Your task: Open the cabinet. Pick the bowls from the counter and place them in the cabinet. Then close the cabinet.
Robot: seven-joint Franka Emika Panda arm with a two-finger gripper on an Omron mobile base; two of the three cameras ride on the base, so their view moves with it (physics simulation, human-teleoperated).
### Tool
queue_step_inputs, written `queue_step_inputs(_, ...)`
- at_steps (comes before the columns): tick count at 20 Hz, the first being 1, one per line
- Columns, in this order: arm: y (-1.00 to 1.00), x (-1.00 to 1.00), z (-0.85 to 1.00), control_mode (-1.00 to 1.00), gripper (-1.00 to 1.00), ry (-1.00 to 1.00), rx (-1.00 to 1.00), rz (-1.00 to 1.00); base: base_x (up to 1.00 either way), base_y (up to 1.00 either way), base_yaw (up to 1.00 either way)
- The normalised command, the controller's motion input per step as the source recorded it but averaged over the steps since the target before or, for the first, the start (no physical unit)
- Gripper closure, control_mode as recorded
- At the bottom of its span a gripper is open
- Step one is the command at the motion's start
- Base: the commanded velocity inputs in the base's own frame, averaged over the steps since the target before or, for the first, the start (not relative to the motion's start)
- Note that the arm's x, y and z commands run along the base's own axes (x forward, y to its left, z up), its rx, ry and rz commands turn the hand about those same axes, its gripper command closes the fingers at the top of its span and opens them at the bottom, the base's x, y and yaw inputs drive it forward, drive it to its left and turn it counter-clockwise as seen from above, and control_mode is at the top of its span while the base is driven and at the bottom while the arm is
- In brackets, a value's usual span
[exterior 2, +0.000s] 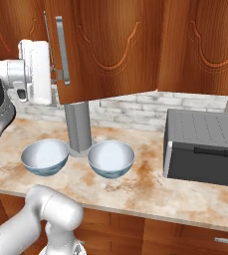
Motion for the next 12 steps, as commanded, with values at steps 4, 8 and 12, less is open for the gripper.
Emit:
queue_step_inputs(4,0.92,-0.73,0.0,-1.0,1.0,-0.21,-0.01,0.0,0.0,0.0,0.0)
queue_step_inputs(8,1.0,-0.04,0.0,-1.0,1.0,-0.17,-0.07,0.0,0.0,0.0,0.0)
queue_step_inputs(12,0.2,0.24,-0.01,-1.0,1.0,0.0,-0.02,-0.04,0.0,0.0,0.0)
